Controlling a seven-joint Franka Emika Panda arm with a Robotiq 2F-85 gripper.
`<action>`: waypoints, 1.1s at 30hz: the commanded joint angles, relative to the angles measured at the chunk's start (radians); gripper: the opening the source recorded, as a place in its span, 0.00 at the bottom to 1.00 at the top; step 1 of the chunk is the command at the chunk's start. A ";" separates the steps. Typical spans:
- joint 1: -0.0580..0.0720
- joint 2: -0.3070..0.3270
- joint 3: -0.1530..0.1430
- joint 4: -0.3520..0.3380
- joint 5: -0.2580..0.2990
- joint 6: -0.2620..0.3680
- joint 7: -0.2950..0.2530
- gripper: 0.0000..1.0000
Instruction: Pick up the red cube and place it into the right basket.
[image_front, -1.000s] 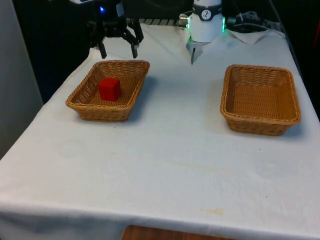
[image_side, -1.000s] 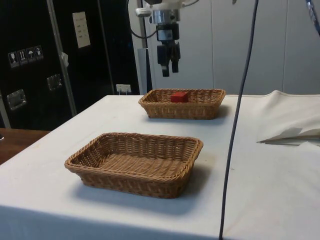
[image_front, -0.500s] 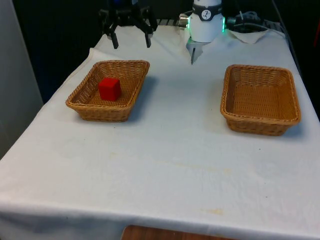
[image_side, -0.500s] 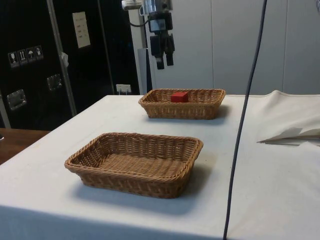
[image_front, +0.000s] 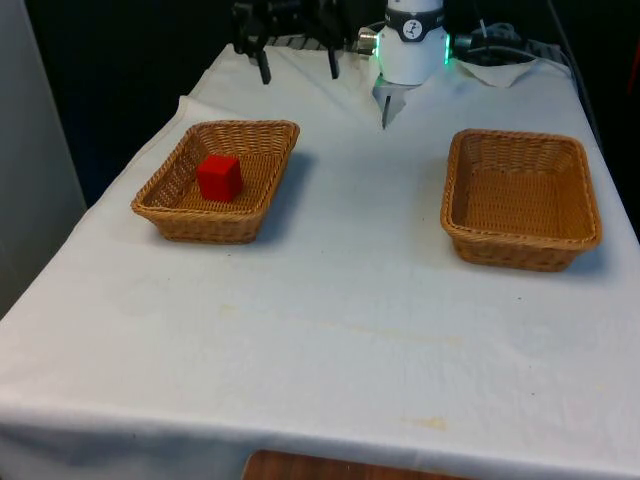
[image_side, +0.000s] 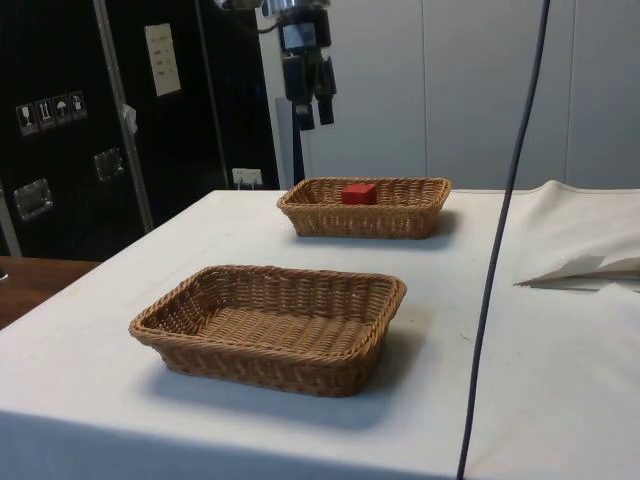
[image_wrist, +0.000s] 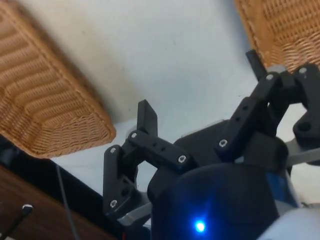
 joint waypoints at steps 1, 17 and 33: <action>0.012 -0.018 0.004 -0.010 -0.016 0.005 0.024 1.00; 0.015 -0.107 0.112 -0.051 -0.038 0.013 0.127 1.00; 0.012 -0.161 0.190 -0.108 -0.087 0.115 0.199 1.00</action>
